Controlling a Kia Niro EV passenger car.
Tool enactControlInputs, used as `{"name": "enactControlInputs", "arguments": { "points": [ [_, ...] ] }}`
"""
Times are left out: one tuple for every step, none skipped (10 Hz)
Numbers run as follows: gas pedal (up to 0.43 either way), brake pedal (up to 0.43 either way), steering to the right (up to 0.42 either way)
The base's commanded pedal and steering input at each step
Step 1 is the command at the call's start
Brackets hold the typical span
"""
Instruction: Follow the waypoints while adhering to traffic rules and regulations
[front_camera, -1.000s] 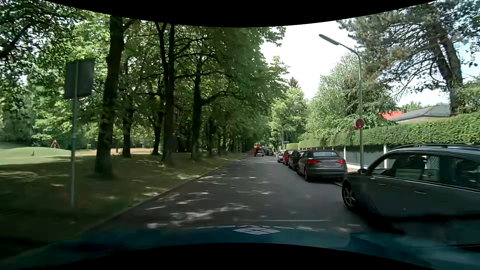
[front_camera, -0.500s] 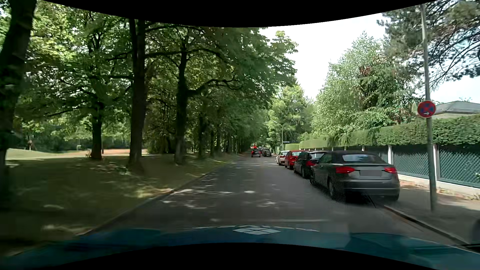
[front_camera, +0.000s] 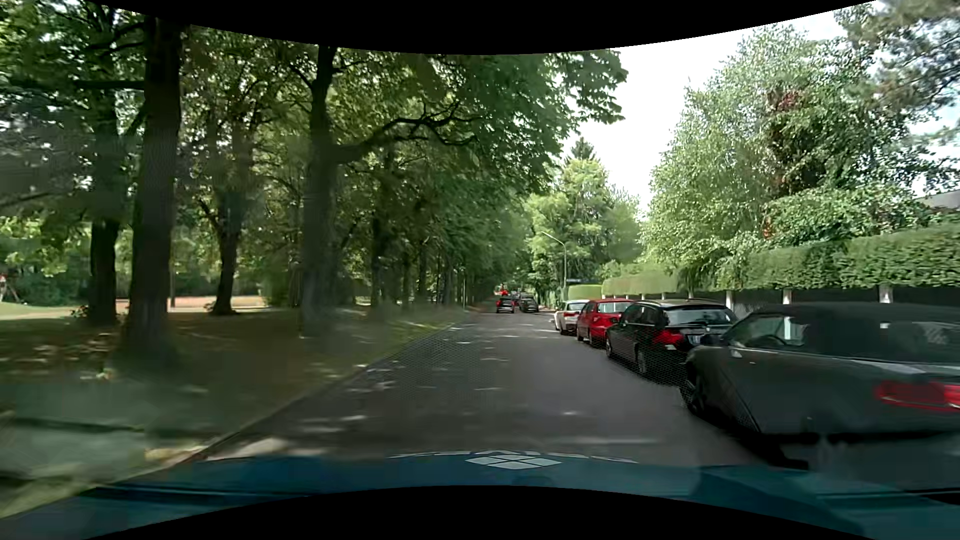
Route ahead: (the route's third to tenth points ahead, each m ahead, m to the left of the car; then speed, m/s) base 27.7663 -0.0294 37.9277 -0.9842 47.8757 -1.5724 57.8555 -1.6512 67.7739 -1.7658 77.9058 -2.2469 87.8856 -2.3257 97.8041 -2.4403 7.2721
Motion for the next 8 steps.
{"name": "enactControlInputs", "arguments": {
  "points": [
    [0.138, 0.000, 0.014],
    [0.138, 0.000, 0.013],
    [0.138, 0.000, 0.013],
    [0.138, 0.000, 0.013],
    [0.138, 0.000, 0.013],
    [0.138, 0.000, 0.013],
    [0.138, 0.000, 0.014],
    [0.138, 0.000, 0.014]
  ]
}}
